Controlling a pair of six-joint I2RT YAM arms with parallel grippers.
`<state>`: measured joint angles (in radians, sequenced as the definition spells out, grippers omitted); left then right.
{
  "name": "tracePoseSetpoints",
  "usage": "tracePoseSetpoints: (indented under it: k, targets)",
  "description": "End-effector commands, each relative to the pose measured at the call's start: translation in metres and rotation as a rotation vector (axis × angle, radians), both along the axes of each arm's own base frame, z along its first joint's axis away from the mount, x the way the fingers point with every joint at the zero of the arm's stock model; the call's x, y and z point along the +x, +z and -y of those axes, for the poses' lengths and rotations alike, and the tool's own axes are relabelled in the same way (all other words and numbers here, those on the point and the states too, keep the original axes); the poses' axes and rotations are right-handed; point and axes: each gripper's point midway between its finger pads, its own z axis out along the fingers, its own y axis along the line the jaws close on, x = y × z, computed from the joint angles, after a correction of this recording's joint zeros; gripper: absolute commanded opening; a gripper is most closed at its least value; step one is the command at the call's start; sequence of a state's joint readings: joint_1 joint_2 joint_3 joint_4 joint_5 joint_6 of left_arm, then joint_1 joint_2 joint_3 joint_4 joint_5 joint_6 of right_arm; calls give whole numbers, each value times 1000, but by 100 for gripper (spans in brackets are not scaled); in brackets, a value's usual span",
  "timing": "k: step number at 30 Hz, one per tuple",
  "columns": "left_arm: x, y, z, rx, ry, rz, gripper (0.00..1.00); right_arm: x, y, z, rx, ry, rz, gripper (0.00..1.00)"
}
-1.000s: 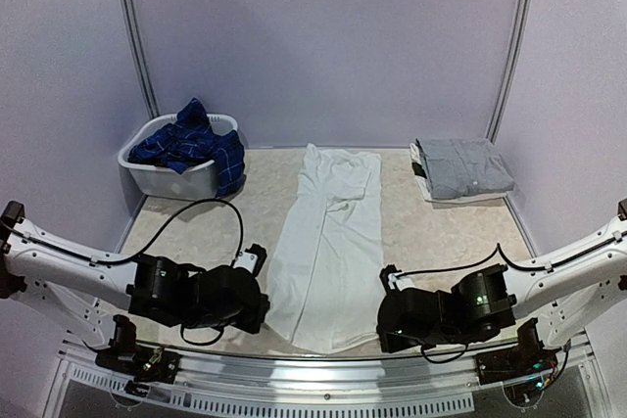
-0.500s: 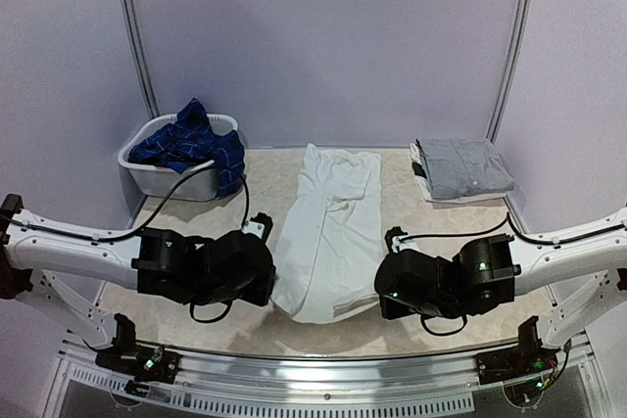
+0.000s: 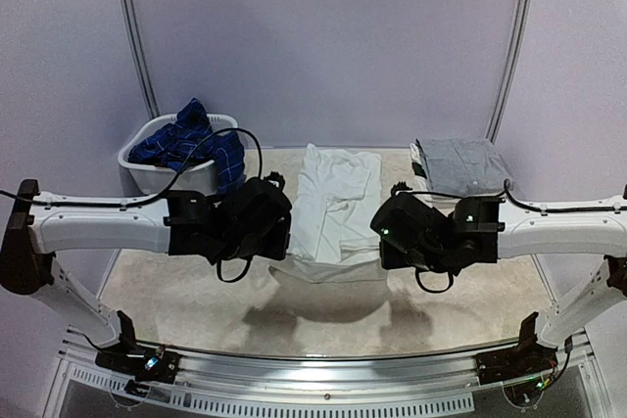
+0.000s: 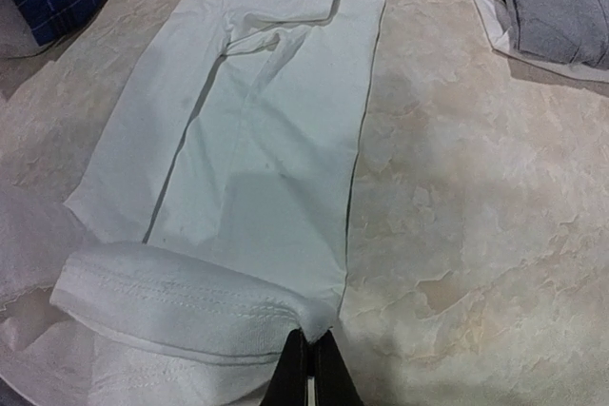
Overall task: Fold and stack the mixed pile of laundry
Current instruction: Fold the rectangle-folded T-shirt at the center of the board.
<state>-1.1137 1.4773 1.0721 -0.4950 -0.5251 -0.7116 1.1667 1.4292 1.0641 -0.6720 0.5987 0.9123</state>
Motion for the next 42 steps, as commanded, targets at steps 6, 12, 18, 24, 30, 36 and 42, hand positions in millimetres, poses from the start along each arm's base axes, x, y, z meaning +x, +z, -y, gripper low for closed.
tracePoseSetpoints:
  k: [6,12,18,24,30,36,42]
  targets:
    - [53,7,12,37,16,23,0,52,20,5,-42,-47,75,0]
    - [81,4,13,32,31,3,0,76,21,1,-43,-37,79,0]
    - [101,-8,12,32,42,-24,0,99,7,0,-50,-39,51,0]
    - [121,-24,20,-26,11,-74,0,122,-6,-4,-48,-6,47,0]
    - [134,-39,23,-36,0,-103,0,143,-19,-4,-43,11,30,0]
    - [148,-51,16,-39,22,-124,0,158,-36,-7,-63,21,10,0]
    - [160,-65,12,-44,38,-150,0,171,-53,-1,-89,0,-16,0]
